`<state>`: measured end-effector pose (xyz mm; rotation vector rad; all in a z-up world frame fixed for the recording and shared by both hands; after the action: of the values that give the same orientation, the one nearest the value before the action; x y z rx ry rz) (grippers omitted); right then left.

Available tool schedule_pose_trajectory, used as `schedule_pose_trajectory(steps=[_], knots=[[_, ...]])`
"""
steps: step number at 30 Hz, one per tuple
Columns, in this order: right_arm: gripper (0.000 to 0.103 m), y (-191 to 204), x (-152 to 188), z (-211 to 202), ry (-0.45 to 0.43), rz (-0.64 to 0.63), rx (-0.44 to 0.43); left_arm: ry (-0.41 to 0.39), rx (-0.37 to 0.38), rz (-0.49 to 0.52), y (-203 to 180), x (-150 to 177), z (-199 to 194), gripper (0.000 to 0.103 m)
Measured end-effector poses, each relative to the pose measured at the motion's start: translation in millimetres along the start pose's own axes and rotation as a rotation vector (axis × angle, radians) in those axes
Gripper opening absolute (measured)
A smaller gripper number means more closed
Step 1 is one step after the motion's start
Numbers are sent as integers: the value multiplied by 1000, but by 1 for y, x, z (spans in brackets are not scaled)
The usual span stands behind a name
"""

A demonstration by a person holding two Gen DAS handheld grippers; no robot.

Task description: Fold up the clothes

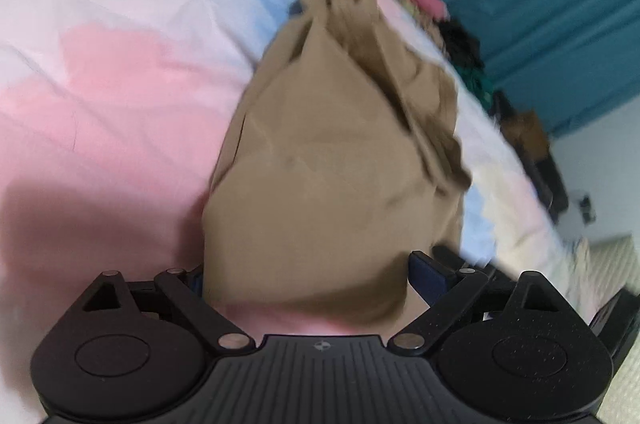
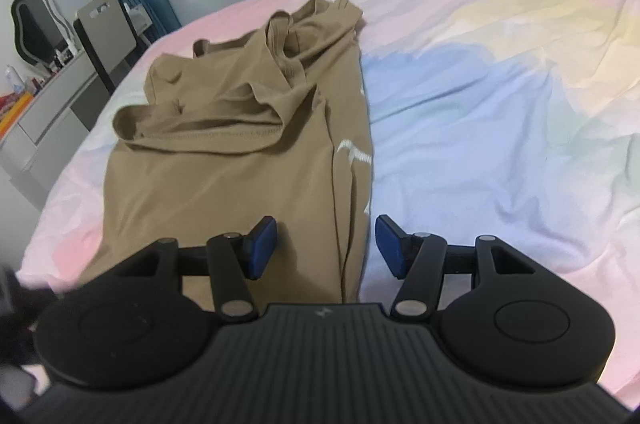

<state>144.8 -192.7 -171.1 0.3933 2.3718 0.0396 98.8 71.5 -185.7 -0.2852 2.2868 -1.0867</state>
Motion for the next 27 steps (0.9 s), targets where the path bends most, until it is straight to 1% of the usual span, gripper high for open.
schedule_pose_trajectory(steps=[3,6,9,10,13,16,17,19,20,22,23,25,27], knots=[[57,-1,1,1,0,2,1,-81,27,38,-7,-12,-11,87],[58,-1,1,1,2,7,1,-157,132,10,-17,-19,-27,86],[57,-1,2,2,3,7,2,-200,185,-22,-20,-22,-32,86],[58,-1,3,2,3,7,2,-185,174,-30,-17,-20,-30,86],[58,-1,3,2,4,6,2,-96,121,-62,-5,-8,-16,85],[58,-1,3,2,4,6,2,5,127,-142,5,7,-1,81],[58,-1,3,2,5,9,1,21,118,-139,6,8,2,80],[58,-2,3,2,7,14,-1,5,119,-135,5,2,2,79],[58,-2,3,2,9,16,-2,-11,121,-144,7,-1,1,77],[58,-2,3,3,11,19,-2,-53,128,-154,9,-10,-3,72],[58,-2,3,3,11,20,-2,-74,136,-154,10,-14,-6,66],[58,-2,4,3,10,23,-1,-105,158,-138,8,-19,-11,64],[58,-2,4,4,10,24,-1,-103,153,-135,8,-20,-8,58]])
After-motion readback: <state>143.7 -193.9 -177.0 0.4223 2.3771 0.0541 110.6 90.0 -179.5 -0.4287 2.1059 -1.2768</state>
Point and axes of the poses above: each gripper's, at about its wrist camera, not at the fingertips, and z roughly the way its jaws point, y to its left, x to its underside, the point moved 9 cm from there along z, roughly the way its jaws point, and after that the axes turned 15 degrees about x, right-handed, at the moved point
